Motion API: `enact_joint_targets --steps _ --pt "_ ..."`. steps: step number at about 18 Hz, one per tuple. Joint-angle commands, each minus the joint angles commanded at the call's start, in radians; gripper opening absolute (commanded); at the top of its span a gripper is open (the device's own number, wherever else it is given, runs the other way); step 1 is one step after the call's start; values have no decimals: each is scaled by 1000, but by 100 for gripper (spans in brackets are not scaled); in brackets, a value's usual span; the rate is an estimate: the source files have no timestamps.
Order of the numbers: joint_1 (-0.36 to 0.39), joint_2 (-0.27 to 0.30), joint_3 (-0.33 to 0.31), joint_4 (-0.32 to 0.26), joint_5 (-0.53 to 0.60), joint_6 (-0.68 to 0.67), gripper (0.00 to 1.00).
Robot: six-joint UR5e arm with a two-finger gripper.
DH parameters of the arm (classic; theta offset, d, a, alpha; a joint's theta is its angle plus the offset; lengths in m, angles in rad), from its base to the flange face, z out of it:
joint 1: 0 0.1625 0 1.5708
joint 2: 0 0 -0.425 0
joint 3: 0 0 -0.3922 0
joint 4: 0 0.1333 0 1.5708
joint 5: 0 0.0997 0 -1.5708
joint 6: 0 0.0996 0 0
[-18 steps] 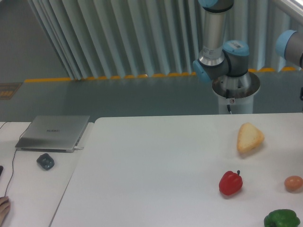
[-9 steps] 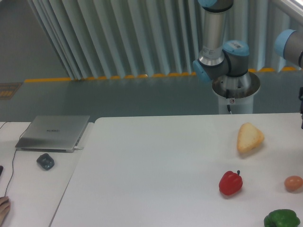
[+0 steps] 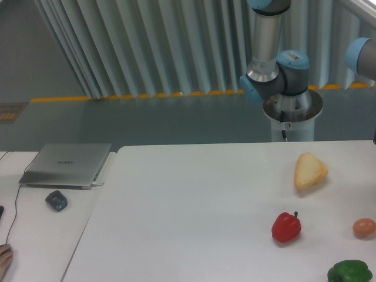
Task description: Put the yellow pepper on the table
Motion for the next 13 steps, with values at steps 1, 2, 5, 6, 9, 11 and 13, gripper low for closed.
enact_joint_targets --steps 1,2,5,6,9,11,13 --pt "8 -17 17 1 -1 40 100" --pt "37 -46 47 2 -3 101 100" --pt "52 -123 133 23 -6 178 100" --pt "54 -144 156 44 -7 189 100" --pt "54 -215 198 124 -8 192 100" --pt "52 -245 209 162 -8 189 100" --pt "52 -267 213 187 -9 184 100"
